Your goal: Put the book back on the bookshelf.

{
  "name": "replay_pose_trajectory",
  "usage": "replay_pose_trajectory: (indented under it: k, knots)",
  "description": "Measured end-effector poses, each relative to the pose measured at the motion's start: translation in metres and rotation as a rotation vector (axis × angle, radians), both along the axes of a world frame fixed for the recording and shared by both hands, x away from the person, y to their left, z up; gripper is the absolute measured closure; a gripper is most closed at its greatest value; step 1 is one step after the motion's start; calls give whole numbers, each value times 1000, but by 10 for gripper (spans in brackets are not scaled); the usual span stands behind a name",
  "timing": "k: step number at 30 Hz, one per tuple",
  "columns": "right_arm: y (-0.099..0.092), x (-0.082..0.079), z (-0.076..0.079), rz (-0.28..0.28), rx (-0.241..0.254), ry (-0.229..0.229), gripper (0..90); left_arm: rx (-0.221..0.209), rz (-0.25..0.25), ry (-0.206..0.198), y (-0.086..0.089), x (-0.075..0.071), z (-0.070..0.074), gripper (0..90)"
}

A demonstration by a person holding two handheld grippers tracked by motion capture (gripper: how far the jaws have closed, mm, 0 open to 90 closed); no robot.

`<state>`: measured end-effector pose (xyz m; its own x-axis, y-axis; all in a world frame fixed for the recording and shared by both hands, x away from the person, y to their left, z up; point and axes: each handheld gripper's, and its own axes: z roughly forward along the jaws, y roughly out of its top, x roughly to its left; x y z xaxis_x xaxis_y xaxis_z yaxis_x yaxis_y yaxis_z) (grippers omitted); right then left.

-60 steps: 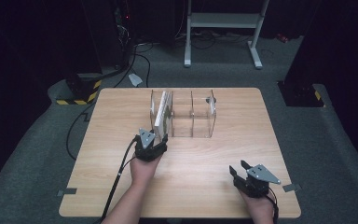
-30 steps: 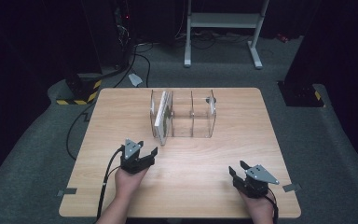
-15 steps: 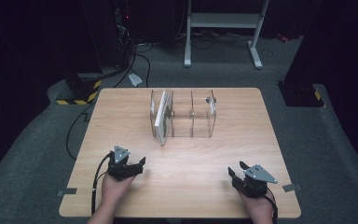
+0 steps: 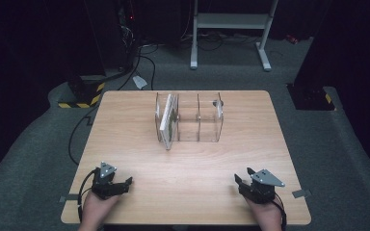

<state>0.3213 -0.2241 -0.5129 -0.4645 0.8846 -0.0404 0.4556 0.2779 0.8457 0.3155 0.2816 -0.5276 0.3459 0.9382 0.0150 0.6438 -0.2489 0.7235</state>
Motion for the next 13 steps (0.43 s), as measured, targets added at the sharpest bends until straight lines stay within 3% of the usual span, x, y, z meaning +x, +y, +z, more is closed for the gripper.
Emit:
replay_pose_trajectory:
  k: [3,9,13]
  knots:
    - [-1,2,0,-14,-10,32,391,-8,-18,-17,-2,-4,-2,148]
    - [-1,11,-10,-43,-65,156,307,-15,-32,-9,-2,-3,-2,126]
    - [-1,11,-9,-62,-67,154,302,-14,-32,-9,-2,-3,-2,126]
